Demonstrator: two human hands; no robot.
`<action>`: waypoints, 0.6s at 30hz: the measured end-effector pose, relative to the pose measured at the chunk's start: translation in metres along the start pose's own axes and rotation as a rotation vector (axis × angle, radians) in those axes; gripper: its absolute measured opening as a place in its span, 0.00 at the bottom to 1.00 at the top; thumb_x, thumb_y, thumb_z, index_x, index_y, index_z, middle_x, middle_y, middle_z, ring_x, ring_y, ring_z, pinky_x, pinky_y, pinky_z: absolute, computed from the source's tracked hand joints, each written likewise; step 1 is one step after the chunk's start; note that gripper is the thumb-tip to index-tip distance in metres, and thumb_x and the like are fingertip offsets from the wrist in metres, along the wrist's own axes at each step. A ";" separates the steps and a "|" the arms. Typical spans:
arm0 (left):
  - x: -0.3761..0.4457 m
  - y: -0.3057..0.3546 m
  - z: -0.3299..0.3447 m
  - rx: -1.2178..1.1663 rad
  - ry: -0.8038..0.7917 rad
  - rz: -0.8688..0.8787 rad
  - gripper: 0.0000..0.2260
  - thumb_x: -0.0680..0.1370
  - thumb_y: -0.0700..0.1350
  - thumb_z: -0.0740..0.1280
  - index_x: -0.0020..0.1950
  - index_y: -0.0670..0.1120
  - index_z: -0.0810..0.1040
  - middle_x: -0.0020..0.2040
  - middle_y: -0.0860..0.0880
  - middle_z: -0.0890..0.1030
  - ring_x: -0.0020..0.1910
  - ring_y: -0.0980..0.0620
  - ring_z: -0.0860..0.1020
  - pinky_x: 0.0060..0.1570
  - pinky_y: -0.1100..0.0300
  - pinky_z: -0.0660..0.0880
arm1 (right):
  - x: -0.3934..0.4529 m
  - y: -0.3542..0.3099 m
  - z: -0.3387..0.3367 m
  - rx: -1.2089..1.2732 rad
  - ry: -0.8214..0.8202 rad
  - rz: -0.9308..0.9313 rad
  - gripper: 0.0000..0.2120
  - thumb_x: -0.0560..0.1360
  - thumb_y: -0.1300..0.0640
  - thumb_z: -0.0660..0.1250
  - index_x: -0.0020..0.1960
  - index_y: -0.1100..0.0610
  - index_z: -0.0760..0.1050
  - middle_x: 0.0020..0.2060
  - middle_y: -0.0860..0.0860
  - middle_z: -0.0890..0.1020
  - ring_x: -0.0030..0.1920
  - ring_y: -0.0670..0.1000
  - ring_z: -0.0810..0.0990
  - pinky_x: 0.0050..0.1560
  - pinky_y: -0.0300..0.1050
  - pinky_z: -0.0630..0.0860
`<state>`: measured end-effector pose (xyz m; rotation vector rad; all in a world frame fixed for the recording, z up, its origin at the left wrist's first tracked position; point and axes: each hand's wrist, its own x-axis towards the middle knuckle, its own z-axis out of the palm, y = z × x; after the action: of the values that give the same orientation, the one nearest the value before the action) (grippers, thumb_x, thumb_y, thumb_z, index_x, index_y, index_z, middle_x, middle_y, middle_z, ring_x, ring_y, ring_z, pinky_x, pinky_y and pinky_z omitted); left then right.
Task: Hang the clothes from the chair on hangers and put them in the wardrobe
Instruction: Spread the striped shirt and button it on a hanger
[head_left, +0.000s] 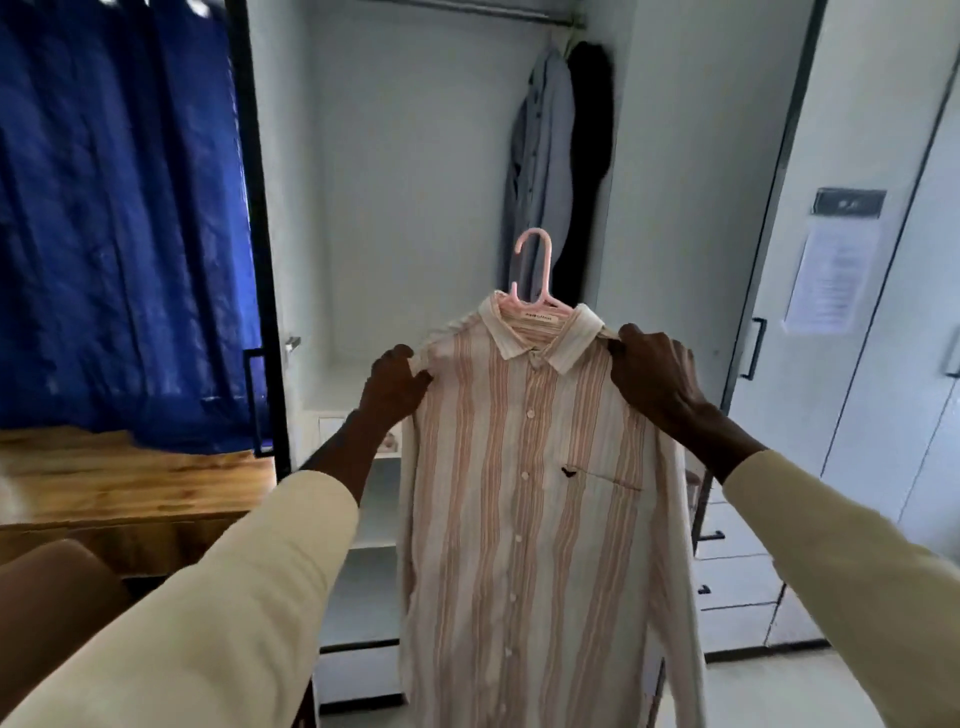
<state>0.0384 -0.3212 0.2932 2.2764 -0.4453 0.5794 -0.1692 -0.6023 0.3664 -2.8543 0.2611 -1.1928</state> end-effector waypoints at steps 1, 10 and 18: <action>0.016 0.012 -0.004 0.020 -0.004 0.001 0.23 0.75 0.50 0.70 0.62 0.35 0.74 0.55 0.34 0.79 0.57 0.35 0.77 0.54 0.48 0.73 | 0.023 0.005 0.001 0.003 0.017 0.007 0.10 0.82 0.56 0.57 0.49 0.62 0.72 0.40 0.62 0.81 0.36 0.62 0.78 0.35 0.49 0.66; 0.211 0.062 -0.036 0.175 0.103 0.136 0.25 0.77 0.46 0.68 0.72 0.39 0.67 0.69 0.37 0.70 0.68 0.37 0.68 0.65 0.45 0.69 | 0.251 -0.005 0.010 0.033 0.322 0.010 0.06 0.78 0.61 0.56 0.51 0.62 0.70 0.45 0.64 0.79 0.42 0.65 0.77 0.38 0.53 0.67; 0.406 0.075 -0.043 0.311 0.221 0.256 0.25 0.79 0.46 0.66 0.73 0.40 0.65 0.69 0.38 0.70 0.68 0.39 0.69 0.64 0.45 0.69 | 0.449 -0.030 0.055 -0.009 0.512 -0.050 0.12 0.78 0.62 0.55 0.60 0.59 0.69 0.43 0.59 0.79 0.34 0.58 0.71 0.37 0.49 0.65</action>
<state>0.3319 -0.3974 0.5769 2.4248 -0.5731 1.0826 0.1843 -0.6507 0.6461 -2.5217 0.2072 -1.9190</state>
